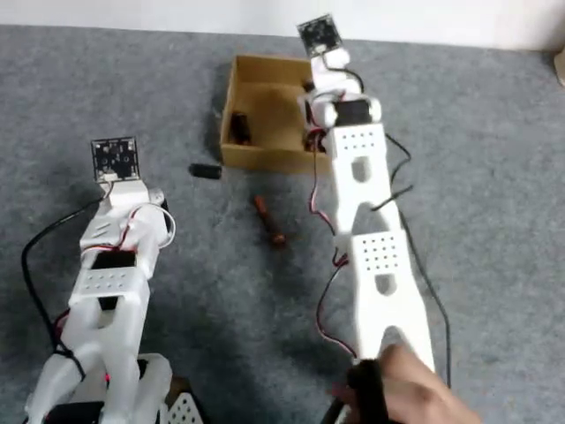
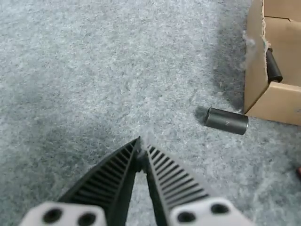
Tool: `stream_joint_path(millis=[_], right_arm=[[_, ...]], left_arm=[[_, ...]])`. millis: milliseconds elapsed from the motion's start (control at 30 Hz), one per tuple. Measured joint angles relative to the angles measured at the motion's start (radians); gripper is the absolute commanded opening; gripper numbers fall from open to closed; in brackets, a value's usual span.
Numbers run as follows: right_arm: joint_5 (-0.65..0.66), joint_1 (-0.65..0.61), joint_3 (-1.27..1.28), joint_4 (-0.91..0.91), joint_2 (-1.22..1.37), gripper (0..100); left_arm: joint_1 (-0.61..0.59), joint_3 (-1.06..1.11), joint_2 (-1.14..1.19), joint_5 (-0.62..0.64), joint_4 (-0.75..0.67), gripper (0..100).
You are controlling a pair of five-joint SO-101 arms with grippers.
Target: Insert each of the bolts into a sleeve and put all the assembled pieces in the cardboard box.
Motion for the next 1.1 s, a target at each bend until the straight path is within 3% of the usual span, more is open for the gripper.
stream_joint_path(millis=[100,400,700,900,1100], right_arm=[[0.000,0.000,-0.051,0.048,-0.003,43.7],[0.000,0.002,-0.066,0.236,-0.054,36.6],[-0.057,0.005,-0.068,0.505,-0.334,36.6],[-0.068,-0.008,-0.071,0.555,-0.446,36.6],[-0.068,0.035,-0.071,0.555,-0.457,36.6]], left_arm=[[0.000,0.000,0.000,0.000,0.000,1],[0.000,0.000,0.000,0.000,-0.002,1],[0.009,0.000,0.000,-0.008,-0.002,1],[0.216,0.000,0.000,-0.308,0.009,1],[0.499,0.000,0.000,-0.686,0.256,1]])
